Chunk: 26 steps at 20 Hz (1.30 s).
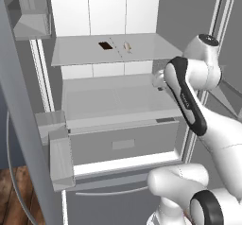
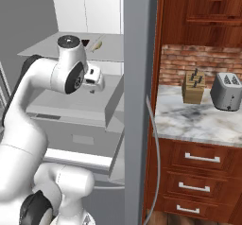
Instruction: Take the fish out of the fridge, briefly rinse it in the sink, and place it on the tray next to the sink.
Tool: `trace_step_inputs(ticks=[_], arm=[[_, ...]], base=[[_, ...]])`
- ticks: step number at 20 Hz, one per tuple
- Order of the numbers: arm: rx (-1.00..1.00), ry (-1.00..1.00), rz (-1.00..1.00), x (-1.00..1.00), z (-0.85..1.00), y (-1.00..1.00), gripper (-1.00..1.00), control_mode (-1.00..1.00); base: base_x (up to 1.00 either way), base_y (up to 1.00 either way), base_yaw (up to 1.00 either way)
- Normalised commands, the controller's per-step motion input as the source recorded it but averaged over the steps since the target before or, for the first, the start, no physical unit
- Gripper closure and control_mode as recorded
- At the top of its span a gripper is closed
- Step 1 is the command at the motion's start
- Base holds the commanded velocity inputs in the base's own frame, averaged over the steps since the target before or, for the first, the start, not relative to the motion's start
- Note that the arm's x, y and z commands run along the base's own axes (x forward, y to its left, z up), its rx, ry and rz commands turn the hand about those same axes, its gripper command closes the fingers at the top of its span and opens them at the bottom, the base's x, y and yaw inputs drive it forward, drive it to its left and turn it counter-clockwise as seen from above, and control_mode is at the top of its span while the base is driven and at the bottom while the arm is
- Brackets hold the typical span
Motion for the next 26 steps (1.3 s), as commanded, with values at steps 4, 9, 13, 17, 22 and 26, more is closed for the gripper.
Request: trace_step_inputs(ticks=[4,9,13,17,22,26], arm=[[-0.02,-0.53,-0.08,0.00,0.69,0.24,-1.00,-1.00],[-0.01,-0.43,-0.12,0.05,0.77,0.36,-1.00,-1.00],[0.00,-0.13,-0.04,0.35,0.61,0.27,-1.00,-1.00],[0.04,-0.03,-0.04,0.61,0.56,0.20,-1.00,-1.00],[0.10,0.00,0.00,0.83,0.19,0.11,-1.00,-1.00],[-0.01,0.00,0.00,0.44,-0.04,-0.02,-1.00,-1.00]], base=[[0.00,0.00,0.00],[0.00,0.00,0.00],[0.00,0.00,0.00],[0.00,0.00,0.00],[0.00,0.00,0.00],[0.00,0.00,0.00]])
